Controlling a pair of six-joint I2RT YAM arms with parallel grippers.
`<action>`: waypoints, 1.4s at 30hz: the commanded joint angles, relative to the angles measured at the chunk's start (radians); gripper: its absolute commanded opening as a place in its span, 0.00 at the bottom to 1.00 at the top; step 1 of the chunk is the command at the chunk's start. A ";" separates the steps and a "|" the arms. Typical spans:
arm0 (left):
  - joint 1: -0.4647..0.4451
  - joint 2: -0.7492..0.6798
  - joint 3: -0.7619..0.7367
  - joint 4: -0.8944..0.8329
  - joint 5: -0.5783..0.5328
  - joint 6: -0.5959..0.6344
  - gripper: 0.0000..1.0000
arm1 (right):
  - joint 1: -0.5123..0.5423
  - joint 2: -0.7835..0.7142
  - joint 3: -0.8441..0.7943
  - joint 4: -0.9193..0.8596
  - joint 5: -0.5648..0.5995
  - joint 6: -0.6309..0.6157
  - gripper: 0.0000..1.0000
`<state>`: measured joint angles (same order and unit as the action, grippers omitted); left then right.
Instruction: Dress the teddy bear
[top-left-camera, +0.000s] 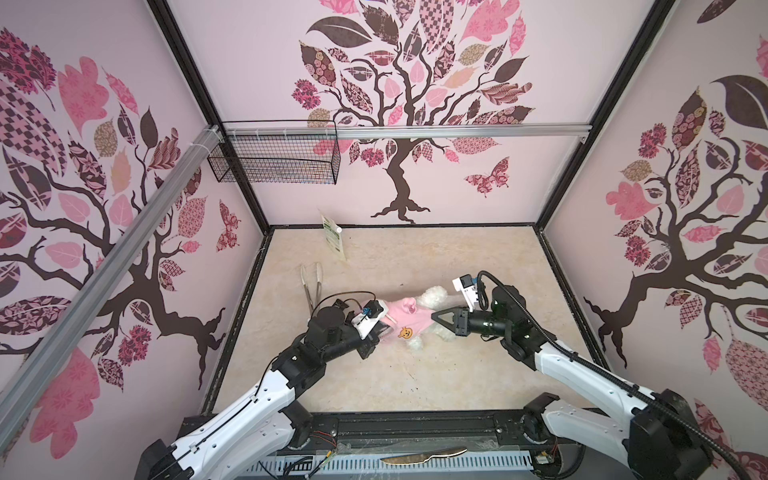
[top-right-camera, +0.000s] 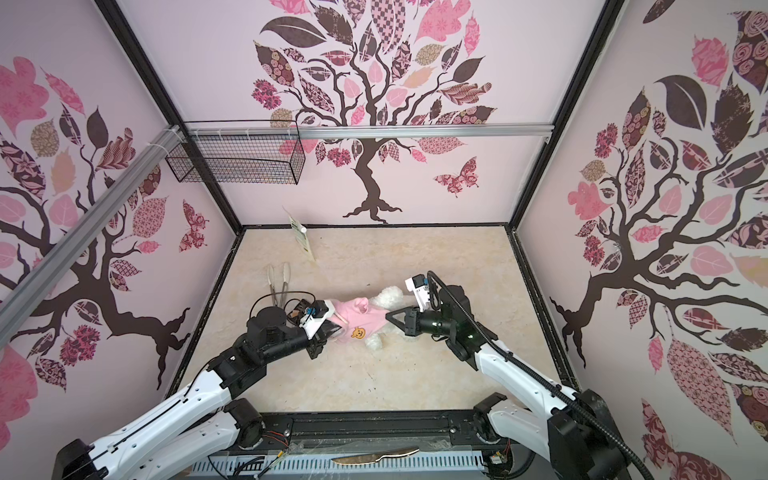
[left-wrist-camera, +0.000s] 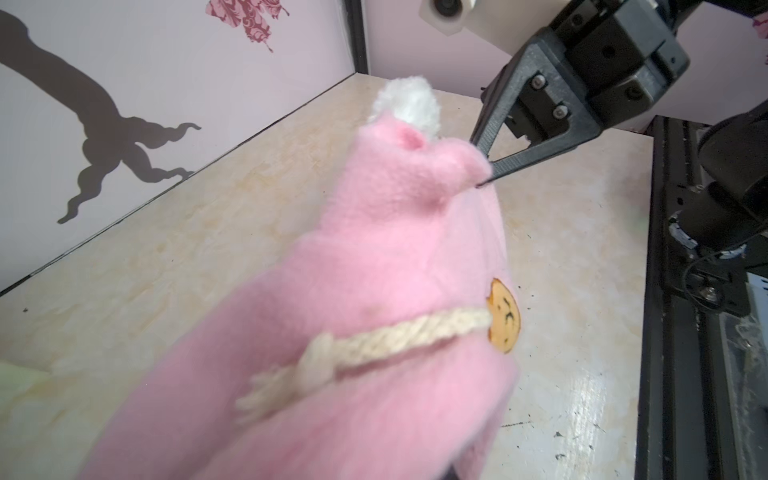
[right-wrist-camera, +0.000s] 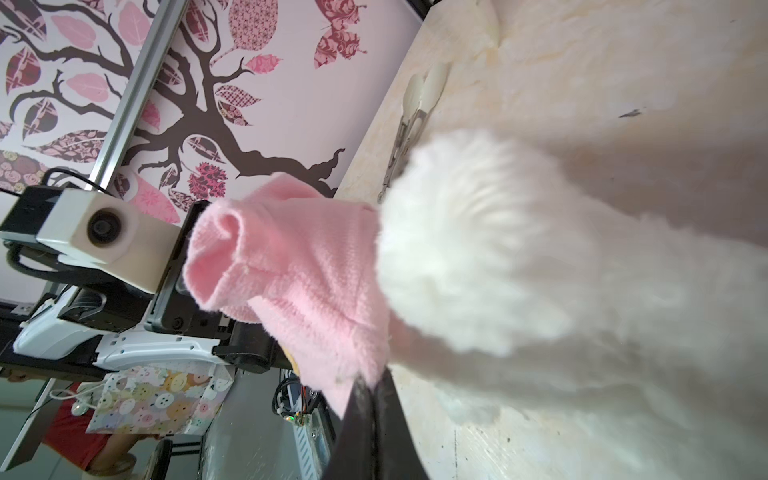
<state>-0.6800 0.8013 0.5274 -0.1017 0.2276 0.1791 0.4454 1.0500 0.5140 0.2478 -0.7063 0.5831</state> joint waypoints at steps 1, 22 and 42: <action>0.011 -0.027 0.021 -0.032 -0.122 -0.053 0.00 | -0.053 -0.025 -0.020 -0.067 0.094 -0.007 0.00; 0.010 -0.075 -0.004 -0.001 0.231 0.164 0.00 | 0.037 -0.164 0.025 -0.050 -0.007 -0.217 0.34; 0.010 -0.157 -0.066 0.069 0.230 0.415 0.00 | 0.168 0.018 0.209 -0.159 0.065 -0.236 0.38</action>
<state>-0.6727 0.6514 0.4763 -0.0910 0.4248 0.5758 0.5873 1.0416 0.6750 0.1501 -0.7177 0.3939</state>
